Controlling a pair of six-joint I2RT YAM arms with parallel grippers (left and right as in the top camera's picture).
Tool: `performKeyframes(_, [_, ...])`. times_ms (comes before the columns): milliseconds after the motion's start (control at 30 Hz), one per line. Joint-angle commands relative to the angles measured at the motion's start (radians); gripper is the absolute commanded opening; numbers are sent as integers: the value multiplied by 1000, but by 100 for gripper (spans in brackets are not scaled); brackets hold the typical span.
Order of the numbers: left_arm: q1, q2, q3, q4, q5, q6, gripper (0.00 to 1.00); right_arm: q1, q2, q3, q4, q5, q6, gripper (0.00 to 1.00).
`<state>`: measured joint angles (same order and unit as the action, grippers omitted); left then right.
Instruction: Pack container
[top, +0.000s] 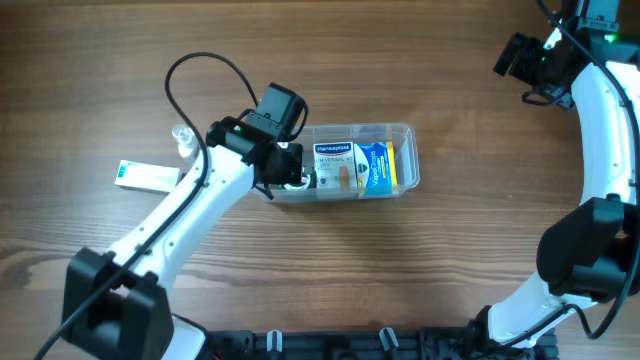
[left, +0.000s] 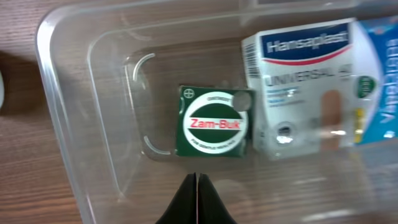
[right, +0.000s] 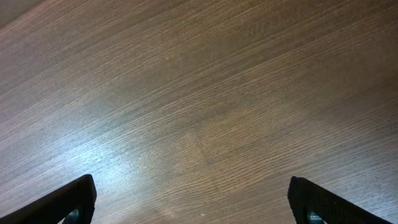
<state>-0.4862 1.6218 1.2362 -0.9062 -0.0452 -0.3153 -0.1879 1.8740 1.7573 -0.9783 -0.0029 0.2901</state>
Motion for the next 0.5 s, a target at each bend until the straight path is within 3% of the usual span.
performKeyframes(0, [-2, 53, 10, 17, -58, 15, 4, 3, -26, 17, 2, -5, 8, 100])
performKeyframes(467, [0, 173, 9, 81, -140, -13, 4, 3, -27, 17, 2, -5, 8, 100])
